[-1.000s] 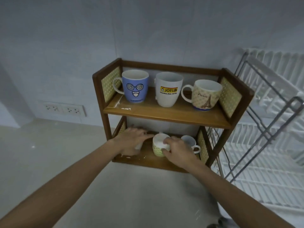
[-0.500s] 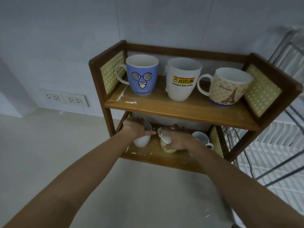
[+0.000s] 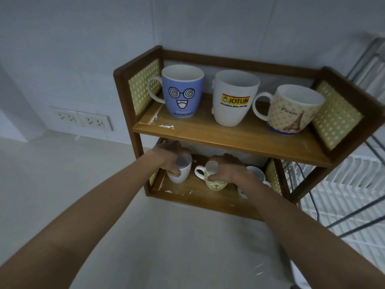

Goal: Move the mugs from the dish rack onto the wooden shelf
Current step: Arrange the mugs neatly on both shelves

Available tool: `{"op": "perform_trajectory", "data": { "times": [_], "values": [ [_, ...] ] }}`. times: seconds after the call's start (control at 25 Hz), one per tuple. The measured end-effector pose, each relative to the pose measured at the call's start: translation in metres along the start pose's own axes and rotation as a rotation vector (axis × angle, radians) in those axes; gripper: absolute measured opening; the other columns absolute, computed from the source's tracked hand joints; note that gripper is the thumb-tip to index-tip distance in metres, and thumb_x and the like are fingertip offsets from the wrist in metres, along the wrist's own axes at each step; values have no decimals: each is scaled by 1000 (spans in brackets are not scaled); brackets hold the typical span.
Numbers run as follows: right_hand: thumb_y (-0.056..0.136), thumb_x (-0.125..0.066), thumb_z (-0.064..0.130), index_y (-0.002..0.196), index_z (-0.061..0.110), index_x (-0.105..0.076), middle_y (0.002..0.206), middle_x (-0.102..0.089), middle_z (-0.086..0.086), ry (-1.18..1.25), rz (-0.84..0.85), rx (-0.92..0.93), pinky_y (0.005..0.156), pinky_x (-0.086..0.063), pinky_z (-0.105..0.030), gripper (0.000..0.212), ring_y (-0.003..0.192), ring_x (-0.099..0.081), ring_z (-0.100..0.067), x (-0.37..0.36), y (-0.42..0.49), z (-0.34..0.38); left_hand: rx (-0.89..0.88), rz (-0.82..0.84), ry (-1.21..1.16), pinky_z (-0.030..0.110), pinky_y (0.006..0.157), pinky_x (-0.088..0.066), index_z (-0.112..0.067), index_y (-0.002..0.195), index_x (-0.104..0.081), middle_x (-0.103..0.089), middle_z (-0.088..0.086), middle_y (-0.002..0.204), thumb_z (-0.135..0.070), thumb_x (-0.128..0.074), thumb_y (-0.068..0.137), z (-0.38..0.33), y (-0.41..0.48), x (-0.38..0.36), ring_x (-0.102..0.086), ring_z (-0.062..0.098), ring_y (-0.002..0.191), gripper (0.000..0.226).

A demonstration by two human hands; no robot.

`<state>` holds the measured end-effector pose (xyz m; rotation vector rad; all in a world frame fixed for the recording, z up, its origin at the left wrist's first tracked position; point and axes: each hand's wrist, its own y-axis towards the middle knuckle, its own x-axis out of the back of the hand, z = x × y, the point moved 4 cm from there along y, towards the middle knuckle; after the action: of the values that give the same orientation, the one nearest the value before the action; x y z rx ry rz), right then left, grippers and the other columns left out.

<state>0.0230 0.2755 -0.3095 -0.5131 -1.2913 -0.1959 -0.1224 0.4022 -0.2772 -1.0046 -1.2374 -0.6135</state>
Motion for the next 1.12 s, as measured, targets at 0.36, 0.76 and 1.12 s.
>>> {"op": "perform_trajectory", "data": {
  "times": [0.36, 0.76, 1.12],
  "values": [
    [77, -65, 56, 147, 28, -25, 150, -36, -9, 124, 59, 22, 104, -40, -43, 85, 132, -39, -31, 4, -13, -2, 132, -44, 13, 44, 97, -43, -41, 138, -29, -34, 2, 147, -67, -63, 67, 10, 2, -12, -35, 29, 133, 83],
    [87, -64, 28, 127, 15, -45, 130, -51, -10, -113, 137, -174, 88, -49, -37, 46, 115, -52, -29, 8, -44, -58, -199, -162, -28, 48, 108, -27, -34, 148, -13, -22, 0, 156, -61, -53, 82, -104, 32, -31, -27, 31, 137, 82],
    [82, -58, 53, 131, 15, -45, 133, -50, -13, 69, 45, -347, 96, -48, -41, 63, 120, -50, -31, 18, -43, -71, -177, -108, -130, 47, 98, -44, -33, 140, -32, -36, 0, 146, -36, -74, 73, -97, 37, -32, -36, 32, 129, 80]
  ]
}}
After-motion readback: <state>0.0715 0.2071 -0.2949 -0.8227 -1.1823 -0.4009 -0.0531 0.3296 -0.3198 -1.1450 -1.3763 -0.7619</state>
